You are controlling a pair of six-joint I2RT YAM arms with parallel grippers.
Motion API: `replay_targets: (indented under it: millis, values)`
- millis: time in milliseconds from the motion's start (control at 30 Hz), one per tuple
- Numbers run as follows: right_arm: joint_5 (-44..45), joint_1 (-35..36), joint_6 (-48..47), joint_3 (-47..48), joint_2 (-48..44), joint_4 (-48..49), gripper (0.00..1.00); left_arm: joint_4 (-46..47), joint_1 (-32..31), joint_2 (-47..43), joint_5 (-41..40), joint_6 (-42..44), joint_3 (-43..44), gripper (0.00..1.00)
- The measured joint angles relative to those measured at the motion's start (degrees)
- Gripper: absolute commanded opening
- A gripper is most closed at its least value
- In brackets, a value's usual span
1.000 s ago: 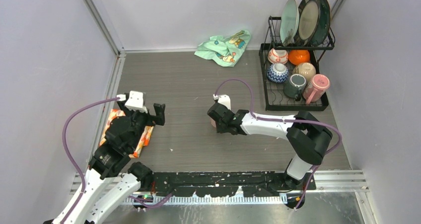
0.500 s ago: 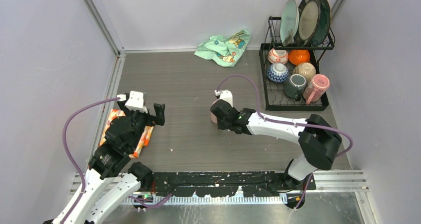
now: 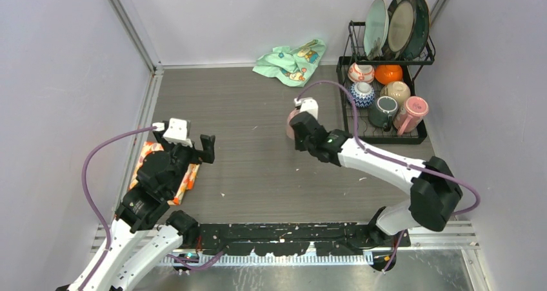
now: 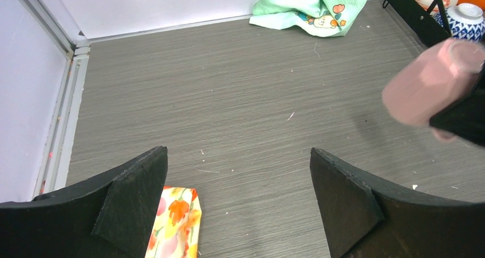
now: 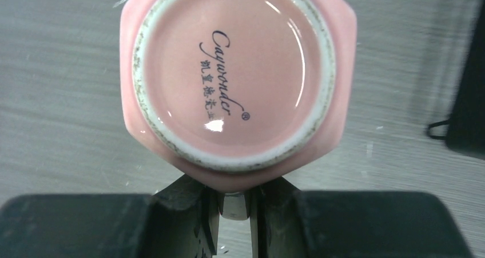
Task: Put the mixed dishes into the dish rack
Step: Pick up the cup at the center of the board, then place the cup on the dish rack.
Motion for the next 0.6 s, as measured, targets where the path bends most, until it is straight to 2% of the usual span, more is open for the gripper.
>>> replay_targets:
  millis: [300, 600]
  values:
    - [1.2, -14.0, -4.1, 0.0, -9.5, -0.8, 0.01, 0.0, 0.0, 0.1, 0.9, 0.0, 0.0, 0.95]
    - [1.2, -24.7, -8.3, -2.2, -11.6, 0.7, 0.01, 0.0, 0.0, 0.1, 0.9, 0.0, 0.0, 0.95]
